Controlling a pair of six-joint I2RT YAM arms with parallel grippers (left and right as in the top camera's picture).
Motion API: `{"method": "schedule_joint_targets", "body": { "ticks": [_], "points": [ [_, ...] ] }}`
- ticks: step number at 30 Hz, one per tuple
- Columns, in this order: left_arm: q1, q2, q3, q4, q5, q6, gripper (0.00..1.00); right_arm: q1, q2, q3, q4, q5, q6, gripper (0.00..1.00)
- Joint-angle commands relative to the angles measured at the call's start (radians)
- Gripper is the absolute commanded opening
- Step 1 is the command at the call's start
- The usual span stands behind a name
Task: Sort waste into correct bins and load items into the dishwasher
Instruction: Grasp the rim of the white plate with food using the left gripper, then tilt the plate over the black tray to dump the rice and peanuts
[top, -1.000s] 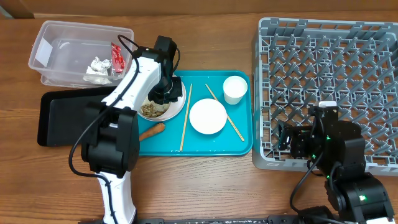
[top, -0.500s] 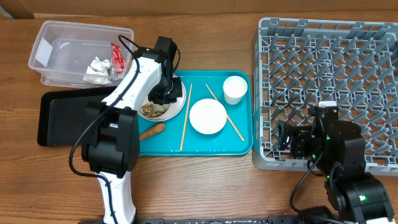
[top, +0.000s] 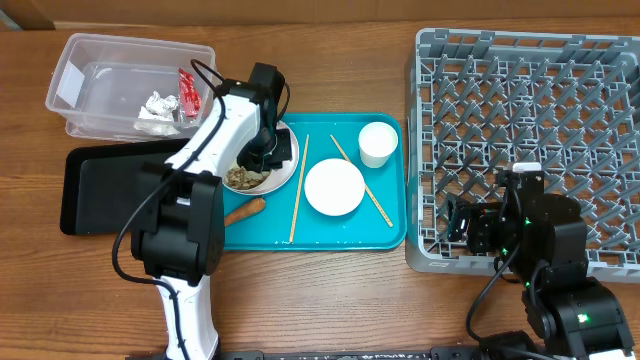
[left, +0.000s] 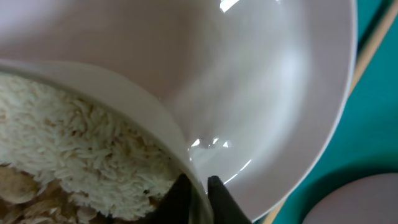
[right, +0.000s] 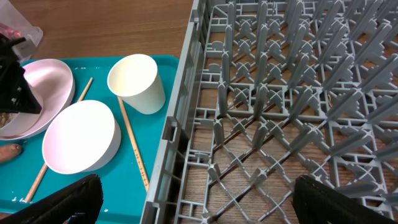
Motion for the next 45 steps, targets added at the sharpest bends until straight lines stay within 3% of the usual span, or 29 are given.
{"method": "schedule_joint_targets", "body": {
  "ticks": [1,5,17,31,39,45],
  "points": [
    [-0.007,0.010,-0.019,0.001,-0.020,0.000,0.04,0.008,-0.005,0.029,0.004,-0.002,0.004,1.00],
    [-0.006,0.008,-0.015,-0.008,-0.021,0.005,0.04,0.008,-0.005,0.029,0.004,-0.002,0.004,1.00],
    [-0.002,-0.031,0.208,-0.257,-0.083,0.007,0.04,0.008,-0.005,0.029,0.004,-0.002,0.004,1.00],
    [0.118,-0.277,0.187,-0.393,-0.082,0.000,0.04,0.008,-0.005,0.029,0.001,-0.001,0.004,1.00],
    [0.219,-0.418,0.006,-0.299,-0.067,0.014,0.04,0.008,-0.005,0.029,-0.002,-0.001,0.004,1.00],
    [0.338,-0.444,-0.132,-0.162,0.134,0.157,0.04,0.008,-0.005,0.029,-0.002,-0.001,0.004,1.00]
  ]
}}
